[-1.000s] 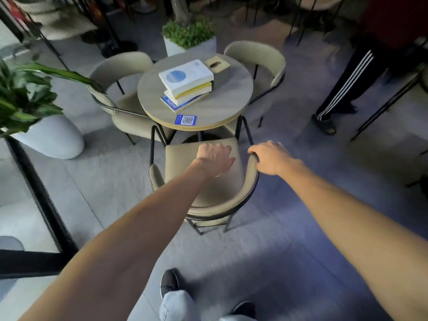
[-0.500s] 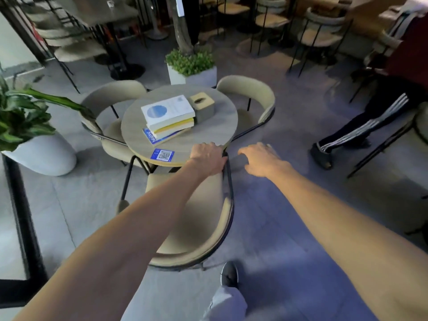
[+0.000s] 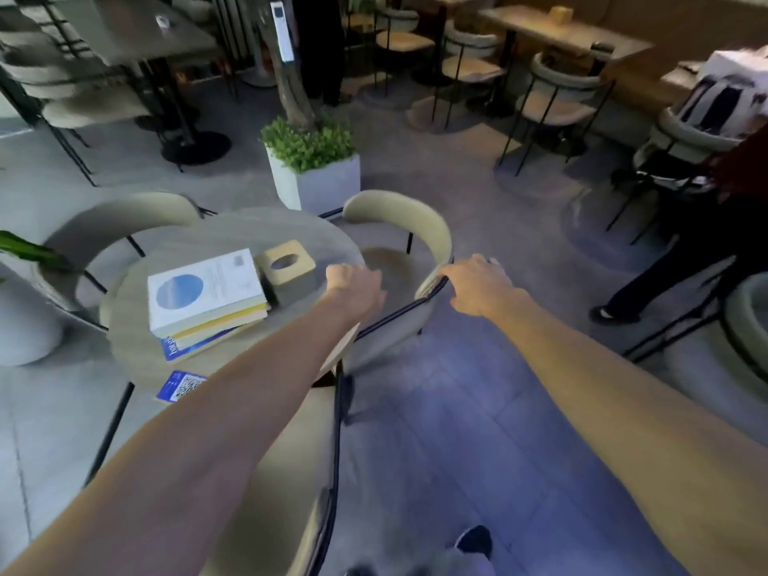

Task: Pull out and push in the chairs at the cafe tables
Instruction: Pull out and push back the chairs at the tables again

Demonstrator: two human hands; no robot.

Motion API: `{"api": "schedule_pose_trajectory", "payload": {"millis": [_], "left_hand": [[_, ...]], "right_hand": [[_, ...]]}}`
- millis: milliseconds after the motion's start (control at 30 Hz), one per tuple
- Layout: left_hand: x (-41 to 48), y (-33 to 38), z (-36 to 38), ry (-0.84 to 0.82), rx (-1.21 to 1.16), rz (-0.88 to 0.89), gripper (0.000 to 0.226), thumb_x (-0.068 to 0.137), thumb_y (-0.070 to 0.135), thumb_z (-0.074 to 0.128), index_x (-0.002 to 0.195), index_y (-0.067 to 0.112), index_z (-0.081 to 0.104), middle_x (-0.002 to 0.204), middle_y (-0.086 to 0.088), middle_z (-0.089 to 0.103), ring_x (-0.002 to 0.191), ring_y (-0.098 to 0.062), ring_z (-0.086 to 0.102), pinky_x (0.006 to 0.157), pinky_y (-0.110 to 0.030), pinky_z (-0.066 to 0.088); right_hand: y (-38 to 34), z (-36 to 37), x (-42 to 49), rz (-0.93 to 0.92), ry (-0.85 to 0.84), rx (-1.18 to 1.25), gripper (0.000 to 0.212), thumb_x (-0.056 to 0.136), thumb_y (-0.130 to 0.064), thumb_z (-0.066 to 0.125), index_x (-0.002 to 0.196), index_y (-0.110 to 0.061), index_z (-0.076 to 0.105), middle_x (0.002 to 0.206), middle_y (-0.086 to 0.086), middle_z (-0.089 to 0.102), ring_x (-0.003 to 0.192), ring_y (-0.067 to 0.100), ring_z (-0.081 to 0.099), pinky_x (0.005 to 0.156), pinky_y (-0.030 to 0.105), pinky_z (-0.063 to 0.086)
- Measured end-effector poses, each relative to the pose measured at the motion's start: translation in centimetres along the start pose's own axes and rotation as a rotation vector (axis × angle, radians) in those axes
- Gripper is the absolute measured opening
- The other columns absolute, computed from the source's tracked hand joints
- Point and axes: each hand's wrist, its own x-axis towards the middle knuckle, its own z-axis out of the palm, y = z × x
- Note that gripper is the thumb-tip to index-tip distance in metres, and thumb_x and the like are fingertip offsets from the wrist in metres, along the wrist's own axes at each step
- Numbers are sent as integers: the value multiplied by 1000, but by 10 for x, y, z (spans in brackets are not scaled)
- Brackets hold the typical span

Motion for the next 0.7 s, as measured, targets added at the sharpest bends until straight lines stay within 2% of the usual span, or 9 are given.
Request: {"api": "schedule_pose_trajectory", "payload": {"millis": [133,233,433,600,700], "left_hand": [[70,26,-19,-3,-4,-20,46,103,47,34,133,18,53,128,-10,58,113,-31,59,75,-36,37],[124,47,-33,-15,-27,-67,47,103,48,32,132,19,54,125,-10,60,109,-31,61,74,-36,38],[218,71,-58,-65,-116,-221,50,102,50,32,133,20,57,129,-10,59,112,-31,60,81,-38,42],[280,59,-66,-108,-151,-356,48,102,48,32,134,21,55,130,-9,58,114,-31,59,82,-38,41],[317,43,-60,-129,-191,-443,40,99,34,36,130,22,57,128,-5,59,114,-29,60,81,-36,41]], "right_hand": [[65,-1,66,-36,6,-35,40,87,-14,58,125,-24,57,121,6,63,119,31,48,95,43,37],[109,-3,119,-101,0,-70,46,89,-13,55,134,-25,54,125,7,62,120,32,48,97,43,38],[184,-24,226,-306,-25,-173,45,94,-18,55,138,-25,52,131,8,59,124,33,46,101,46,40],[208,-47,319,-438,-28,-171,42,94,-29,55,136,-22,53,135,10,56,126,35,44,102,48,38],[203,-46,378,-526,10,-176,41,93,-18,58,133,-21,54,132,9,56,123,34,45,100,49,39]]}}
